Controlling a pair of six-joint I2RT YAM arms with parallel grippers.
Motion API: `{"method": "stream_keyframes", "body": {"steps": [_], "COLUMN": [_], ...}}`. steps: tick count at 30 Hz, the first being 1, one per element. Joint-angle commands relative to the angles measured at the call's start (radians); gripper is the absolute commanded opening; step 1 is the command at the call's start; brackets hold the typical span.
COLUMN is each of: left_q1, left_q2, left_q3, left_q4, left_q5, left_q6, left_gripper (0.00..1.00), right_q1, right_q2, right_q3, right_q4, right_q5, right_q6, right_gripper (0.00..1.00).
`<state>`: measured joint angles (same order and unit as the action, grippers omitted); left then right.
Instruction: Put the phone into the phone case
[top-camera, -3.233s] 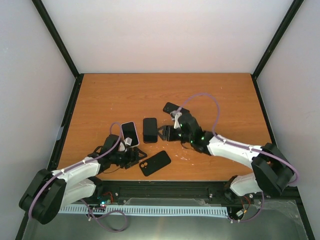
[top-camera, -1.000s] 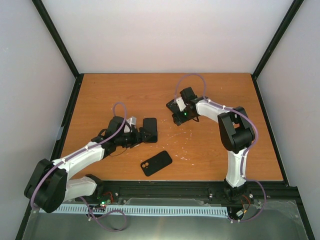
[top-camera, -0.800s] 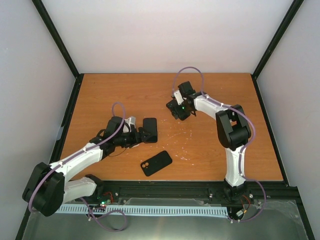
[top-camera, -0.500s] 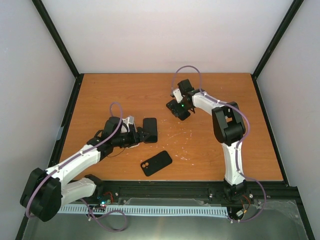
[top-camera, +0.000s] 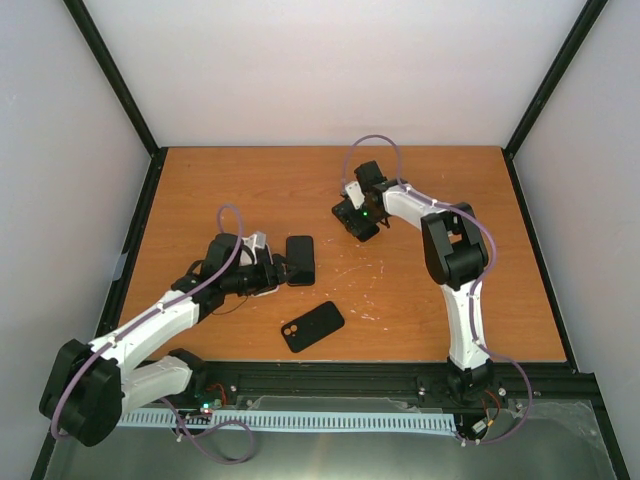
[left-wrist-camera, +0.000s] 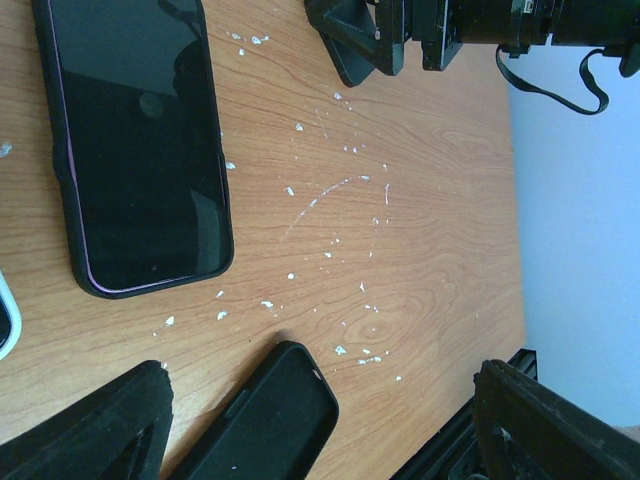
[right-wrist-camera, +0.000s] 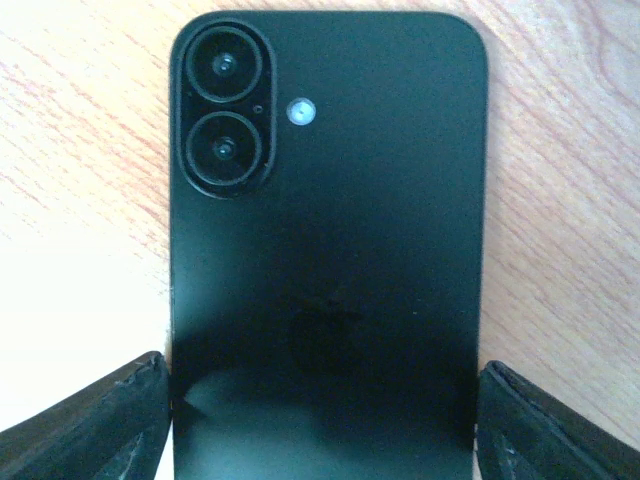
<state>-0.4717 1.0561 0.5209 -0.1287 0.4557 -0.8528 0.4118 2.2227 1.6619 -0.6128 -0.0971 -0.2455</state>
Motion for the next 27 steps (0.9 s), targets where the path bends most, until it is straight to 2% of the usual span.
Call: {"method": "stream_keyframes", "body": {"steps": [1,10,20,27], "left_q1": [0.011,0.02,0.025,0.027], "left_q2": [-0.016,0.061,0.278,0.463], "left_q3": [0.036,0.048,0.2,0.288], "left_q4": [-0.006,0.029,0.105,0.212], "left_q5": [0.002,0.0,0.01,0.085], "left_q6": [0.022,0.035,0.037,-0.015], "left_gripper": [0.83,0.83,0.81,0.75], "right_q1": [-0.004,0.026,0.039,0.044], "right_q2": [0.009,-0.087,-0.286,-0.429], "right_q3": [-0.056,-0.196,-0.501,-0.675], "right_q4": [-0.054,-0.027,0.119,0.256], "right_q5": [0.039,0.025,-0.167,-0.328], "right_q6": [0.008,0.101,0.249,0.32], "right_gripper": [0.78,0.74,0.69,0.68]}}
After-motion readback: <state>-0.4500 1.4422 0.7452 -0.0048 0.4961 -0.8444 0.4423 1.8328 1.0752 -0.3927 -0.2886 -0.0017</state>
